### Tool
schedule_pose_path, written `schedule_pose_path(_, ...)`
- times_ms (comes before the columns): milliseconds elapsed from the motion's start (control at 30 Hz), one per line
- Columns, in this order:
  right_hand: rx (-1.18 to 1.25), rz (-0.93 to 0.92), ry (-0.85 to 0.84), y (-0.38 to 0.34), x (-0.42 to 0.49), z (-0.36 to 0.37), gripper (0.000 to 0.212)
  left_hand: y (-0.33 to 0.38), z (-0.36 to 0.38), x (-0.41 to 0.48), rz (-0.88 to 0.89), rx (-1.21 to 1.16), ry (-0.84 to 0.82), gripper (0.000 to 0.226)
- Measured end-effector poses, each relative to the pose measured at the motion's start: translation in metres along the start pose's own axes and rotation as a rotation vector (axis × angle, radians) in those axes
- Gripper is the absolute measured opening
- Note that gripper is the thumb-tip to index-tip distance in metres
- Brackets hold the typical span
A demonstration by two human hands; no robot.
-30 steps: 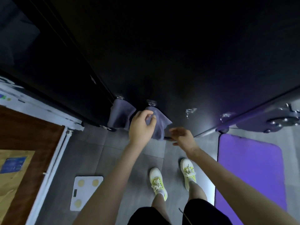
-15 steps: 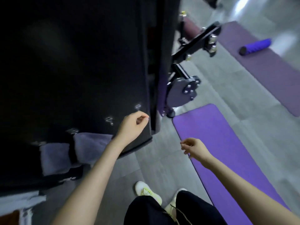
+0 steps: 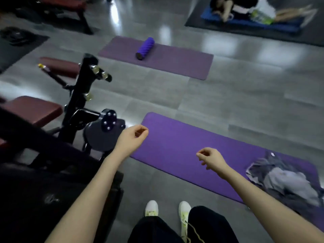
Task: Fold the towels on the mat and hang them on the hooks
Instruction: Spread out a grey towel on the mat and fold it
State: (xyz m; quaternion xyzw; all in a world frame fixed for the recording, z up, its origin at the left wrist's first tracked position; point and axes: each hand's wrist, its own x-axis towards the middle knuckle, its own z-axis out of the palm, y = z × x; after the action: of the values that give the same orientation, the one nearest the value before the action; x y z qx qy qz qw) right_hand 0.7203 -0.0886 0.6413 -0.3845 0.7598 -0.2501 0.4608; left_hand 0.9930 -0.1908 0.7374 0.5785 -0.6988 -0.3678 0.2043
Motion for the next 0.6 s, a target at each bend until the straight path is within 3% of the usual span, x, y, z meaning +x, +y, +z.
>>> schedule_pose_path(333,0.305,0.282,0.550,0.084,-0.050,-0.056,0.012,0.075,0.092,0.102,0.421,0.113,-0.418,0.007)
schedule_pose_path(600,0.487,0.499,0.840,0.165,-0.098,-0.087,0.017,0.159,0.207,0.130,0.624,0.177,-0.712,0.008)
